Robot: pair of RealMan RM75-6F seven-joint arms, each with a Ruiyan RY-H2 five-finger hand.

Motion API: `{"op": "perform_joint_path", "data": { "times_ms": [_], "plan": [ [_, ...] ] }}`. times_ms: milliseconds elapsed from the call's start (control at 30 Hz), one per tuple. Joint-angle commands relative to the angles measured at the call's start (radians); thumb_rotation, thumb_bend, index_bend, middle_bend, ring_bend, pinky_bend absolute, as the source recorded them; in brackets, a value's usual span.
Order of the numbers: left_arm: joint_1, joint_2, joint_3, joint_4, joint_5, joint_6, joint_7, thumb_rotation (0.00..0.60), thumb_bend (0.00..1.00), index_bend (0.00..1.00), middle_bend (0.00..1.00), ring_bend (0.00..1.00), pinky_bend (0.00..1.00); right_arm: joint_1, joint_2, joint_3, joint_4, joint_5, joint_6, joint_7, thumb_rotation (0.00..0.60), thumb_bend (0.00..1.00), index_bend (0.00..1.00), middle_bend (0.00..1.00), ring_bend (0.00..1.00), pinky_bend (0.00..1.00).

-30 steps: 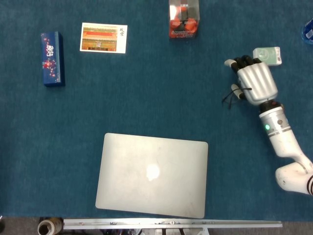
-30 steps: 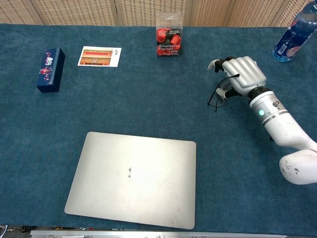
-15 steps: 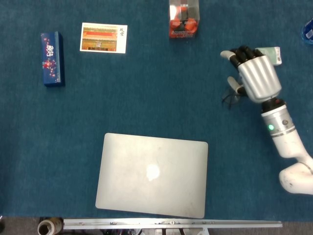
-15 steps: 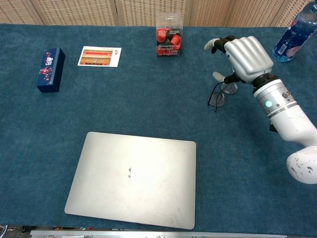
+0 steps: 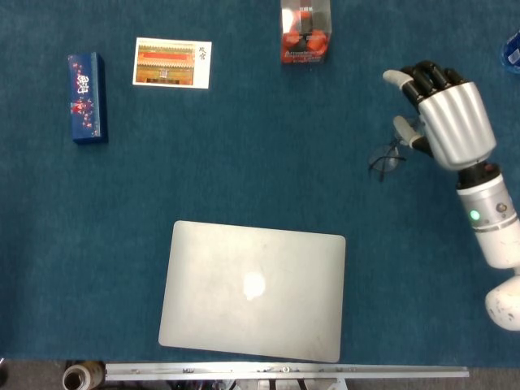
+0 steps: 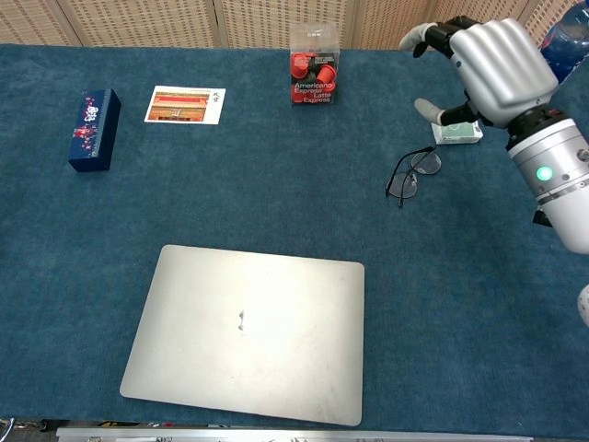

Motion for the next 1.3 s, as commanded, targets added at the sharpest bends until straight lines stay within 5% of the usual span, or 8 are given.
{"op": "perform_joint_path", "data": {
  "times_ms": [33, 433, 1300],
  "plan": [
    [0.000, 0.001, 0.000, -0.004, -0.001, 0.001, 0.004, 0.600, 0.09, 0.54, 0.48, 0.40, 0.48, -0.008, 0.025, -0.012, -0.044, -0.029, 0.020, -0.006, 0.600, 0.23, 0.31, 0.38, 0.29, 0.47],
    [0.006, 0.005, 0.001, -0.015, 0.003, 0.013, 0.007, 0.600, 0.09, 0.54, 0.48, 0.40, 0.48, -0.004, 0.036, -0.065, -0.087, -0.107, 0.007, -0.011, 0.600, 0.21, 0.31, 0.38, 0.29, 0.47],
    [0.007, 0.004, 0.000, -0.011, 0.000, 0.013, 0.007, 0.600, 0.09, 0.54, 0.48, 0.40, 0.48, -0.010, 0.015, -0.081, 0.014, -0.077, -0.059, 0.001, 0.600, 0.21, 0.31, 0.38, 0.29, 0.47]
  ]
}}
